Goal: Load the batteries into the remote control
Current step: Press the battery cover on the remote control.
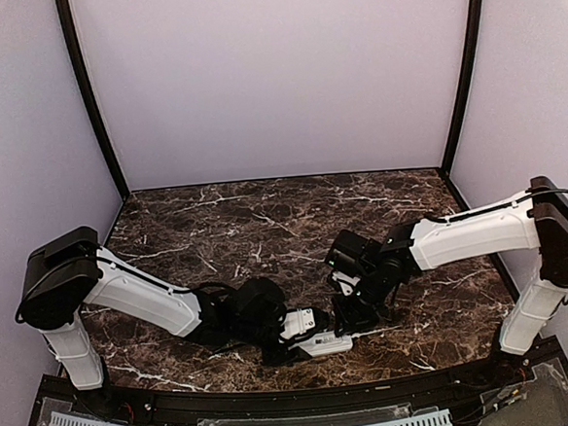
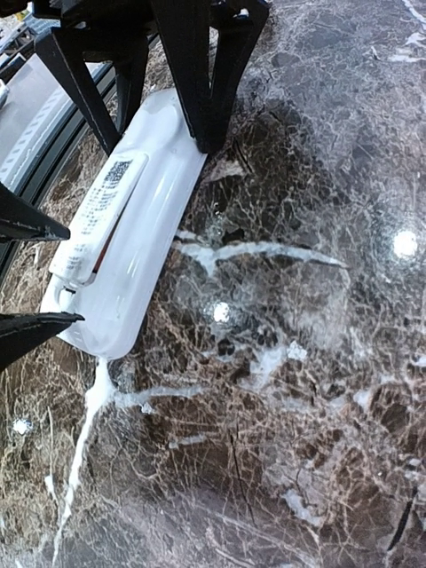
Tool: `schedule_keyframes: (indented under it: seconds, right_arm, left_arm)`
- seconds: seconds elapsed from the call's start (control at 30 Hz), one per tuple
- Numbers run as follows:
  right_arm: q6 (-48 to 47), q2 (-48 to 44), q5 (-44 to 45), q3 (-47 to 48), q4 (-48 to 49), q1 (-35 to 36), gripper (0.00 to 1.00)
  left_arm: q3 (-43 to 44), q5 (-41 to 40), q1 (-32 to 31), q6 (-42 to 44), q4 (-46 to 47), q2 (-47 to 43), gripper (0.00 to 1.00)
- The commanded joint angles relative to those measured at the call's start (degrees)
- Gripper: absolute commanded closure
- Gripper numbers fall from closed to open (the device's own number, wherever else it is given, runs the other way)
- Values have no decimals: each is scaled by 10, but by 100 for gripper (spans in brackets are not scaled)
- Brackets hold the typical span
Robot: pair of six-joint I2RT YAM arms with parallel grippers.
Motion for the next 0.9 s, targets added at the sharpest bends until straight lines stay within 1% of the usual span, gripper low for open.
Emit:
schedule_keyframes:
  seconds: [0.0,0.07,0.2,0.3,0.57,0.77,0.87]
  right_arm:
    - [-10,7,21,21,-22,7,75]
    - [-11,5,21,23,-26,7,78]
    - [-15,-6,1,22,-12,7,92]
    - [-14,-12,-22,13,10,7,100]
    - [-12,6,-29,0,39,7,100]
    - [-2,42,-25,-46,58,5,100]
    - [6,42,-33,-70,74,5,100]
  left_arm:
    - [-11,8,-2,9,-15,-2,58]
    - [-10,8,-2,9,-15,-2,58]
    - [-9,7,-2,8,-16,0,58]
    - [-9,8,-2,9,-16,0,58]
    - [-8,8,-2,8,-18,1,58]
    - [-7,7,-2,10,-20,2,58]
    - [-7,8,-2,10,-19,3,58]
